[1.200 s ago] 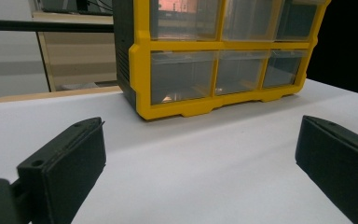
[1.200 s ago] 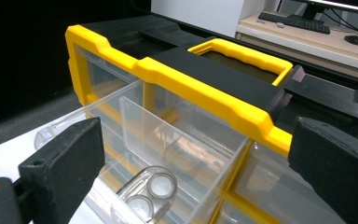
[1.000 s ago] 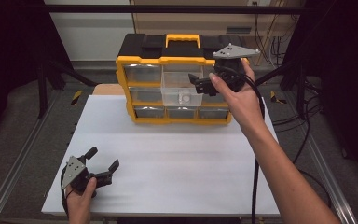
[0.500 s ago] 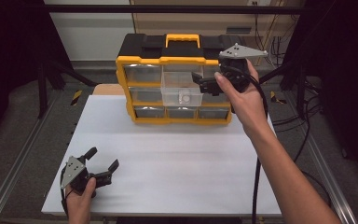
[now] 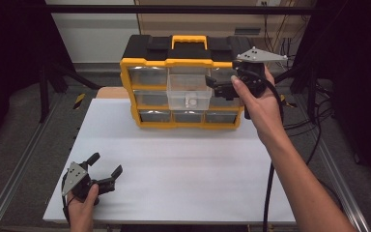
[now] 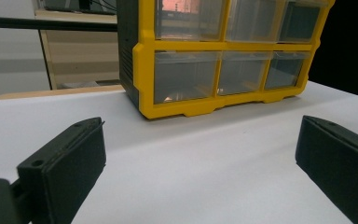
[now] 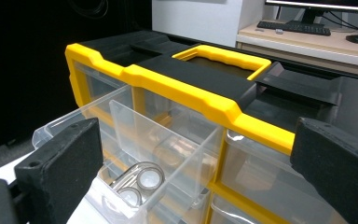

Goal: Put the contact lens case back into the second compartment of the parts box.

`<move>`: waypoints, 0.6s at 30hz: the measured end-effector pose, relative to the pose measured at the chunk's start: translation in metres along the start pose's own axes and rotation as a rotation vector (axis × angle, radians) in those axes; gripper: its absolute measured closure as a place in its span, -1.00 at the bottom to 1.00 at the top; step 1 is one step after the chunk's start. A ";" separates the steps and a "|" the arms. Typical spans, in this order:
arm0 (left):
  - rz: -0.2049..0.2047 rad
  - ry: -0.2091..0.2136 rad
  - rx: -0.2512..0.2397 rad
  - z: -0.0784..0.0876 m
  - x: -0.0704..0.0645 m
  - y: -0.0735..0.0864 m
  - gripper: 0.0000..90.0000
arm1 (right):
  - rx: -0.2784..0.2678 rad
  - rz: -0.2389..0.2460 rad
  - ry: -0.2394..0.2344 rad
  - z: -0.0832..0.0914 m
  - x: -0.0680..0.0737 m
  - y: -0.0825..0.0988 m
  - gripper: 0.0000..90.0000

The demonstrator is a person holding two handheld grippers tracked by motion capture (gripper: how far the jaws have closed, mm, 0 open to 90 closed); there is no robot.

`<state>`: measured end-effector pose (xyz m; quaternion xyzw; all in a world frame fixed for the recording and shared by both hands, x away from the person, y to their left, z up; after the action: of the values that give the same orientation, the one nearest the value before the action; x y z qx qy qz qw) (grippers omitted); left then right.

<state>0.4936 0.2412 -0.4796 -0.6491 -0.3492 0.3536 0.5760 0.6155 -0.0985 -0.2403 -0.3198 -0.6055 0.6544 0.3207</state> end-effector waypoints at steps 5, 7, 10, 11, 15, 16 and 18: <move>-0.002 0.002 0.001 0.000 -0.001 0.000 -0.97 | -0.009 -0.013 0.009 0.006 -0.006 0.003 -0.94; 0.000 0.002 -0.002 0.000 -0.001 0.000 -0.97 | -0.007 -0.010 0.013 0.009 -0.009 0.005 -0.94; 0.002 0.000 -0.002 0.000 0.000 0.000 -0.97 | -0.009 -0.010 0.019 0.014 -0.013 0.009 -0.94; 0.002 -0.001 -0.003 0.001 0.000 -0.001 -0.97 | -0.009 -0.010 0.020 0.016 -0.015 0.010 -0.94; 0.003 -0.002 -0.002 0.001 0.001 0.000 -0.97 | -0.002 -0.012 0.031 0.023 -0.022 0.020 -0.94; 0.002 -0.001 -0.002 0.001 0.000 0.000 -0.97 | -0.003 -0.015 0.037 0.025 -0.025 0.023 -0.94; 0.002 -0.001 -0.001 0.001 0.000 0.000 -0.97 | -0.004 -0.021 0.045 0.028 -0.030 0.027 -0.93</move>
<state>0.4931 0.2415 -0.4795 -0.6494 -0.3491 0.3544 0.5752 0.6091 -0.1407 -0.2643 -0.3290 -0.6027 0.6423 0.3405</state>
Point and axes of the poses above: each handheld gripper's, and its own axes: z roughly backward along the jaws, y roughly out of its underside, x roughly to its left, the point moved 10 cm from there along -z, roughly forward along the jaws, and after that the axes turned 11 degrees about -x, right-handed, at the moved point
